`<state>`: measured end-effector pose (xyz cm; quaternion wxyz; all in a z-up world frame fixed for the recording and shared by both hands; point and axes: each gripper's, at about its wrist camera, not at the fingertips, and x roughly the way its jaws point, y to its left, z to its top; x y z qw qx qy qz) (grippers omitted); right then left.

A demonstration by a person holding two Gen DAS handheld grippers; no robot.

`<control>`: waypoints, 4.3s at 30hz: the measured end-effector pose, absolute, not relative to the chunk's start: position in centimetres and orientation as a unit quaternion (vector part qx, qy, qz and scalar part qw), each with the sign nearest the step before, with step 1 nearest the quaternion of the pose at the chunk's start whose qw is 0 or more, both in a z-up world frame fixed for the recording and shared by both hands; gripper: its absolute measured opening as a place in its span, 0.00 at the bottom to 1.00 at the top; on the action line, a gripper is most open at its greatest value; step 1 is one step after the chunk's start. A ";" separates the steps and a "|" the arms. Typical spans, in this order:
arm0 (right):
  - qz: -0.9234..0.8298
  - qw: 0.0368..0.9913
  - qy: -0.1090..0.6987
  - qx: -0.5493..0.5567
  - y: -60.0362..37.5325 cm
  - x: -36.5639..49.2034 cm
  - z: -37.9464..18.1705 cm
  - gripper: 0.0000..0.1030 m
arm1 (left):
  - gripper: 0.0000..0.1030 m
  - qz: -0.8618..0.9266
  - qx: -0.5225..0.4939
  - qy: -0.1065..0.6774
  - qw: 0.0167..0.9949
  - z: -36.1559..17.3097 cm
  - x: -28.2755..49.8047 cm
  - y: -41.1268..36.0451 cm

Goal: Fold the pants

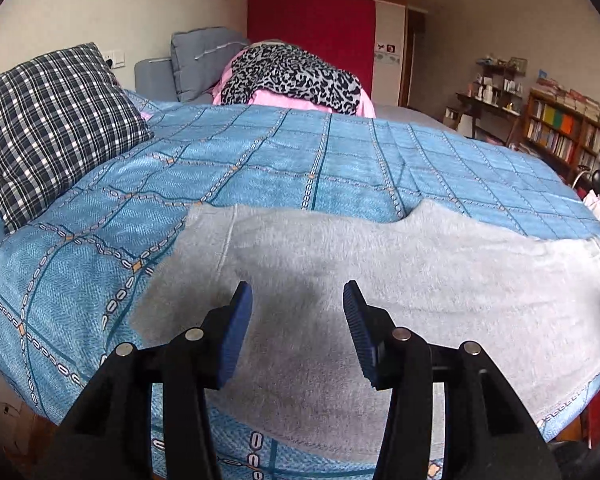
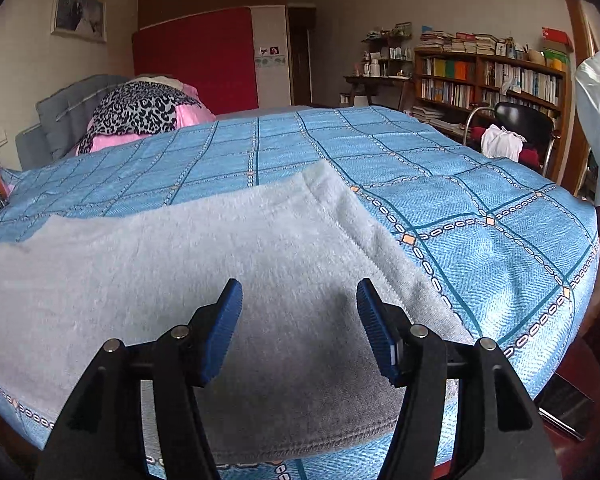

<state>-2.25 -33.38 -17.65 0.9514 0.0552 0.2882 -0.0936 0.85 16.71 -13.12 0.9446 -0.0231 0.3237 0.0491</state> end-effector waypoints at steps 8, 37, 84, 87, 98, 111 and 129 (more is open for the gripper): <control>-0.091 0.944 0.312 0.050 -35.4 -1.7 -20.0 0.59 | 0.35 0.036 -0.064 0.344 0.936 -16.5 0.8 20.3; -0.077 0.900 0.408 0.134 -42.4 14.9 -19.3 0.70 | 0.48 0.004 -0.047 0.386 0.921 -17.0 10.8 16.0; -0.090 0.946 0.248 0.190 -43.8 -6.7 -19.4 0.77 | 0.69 -0.265 0.088 0.376 0.884 -14.3 8.6 -15.0; -0.078 0.944 0.245 0.209 -44.1 -7.9 -20.5 0.76 | 0.69 -0.288 0.089 0.380 0.874 -14.3 8.8 -17.7; -0.026 0.937 0.231 0.260 -44.6 -8.0 -22.3 0.54 | 0.69 -0.340 0.118 0.402 0.842 -15.6 9.4 -25.4; 0.012 0.934 0.197 0.298 -44.5 -6.9 -22.2 0.46 | 0.73 -0.377 0.100 0.431 0.814 -16.2 11.3 -29.3; -0.008 0.978 0.167 0.128 -36.7 -7.4 -16.9 0.25 | 0.76 -0.417 0.063 0.437 0.794 -13.2 11.6 -30.1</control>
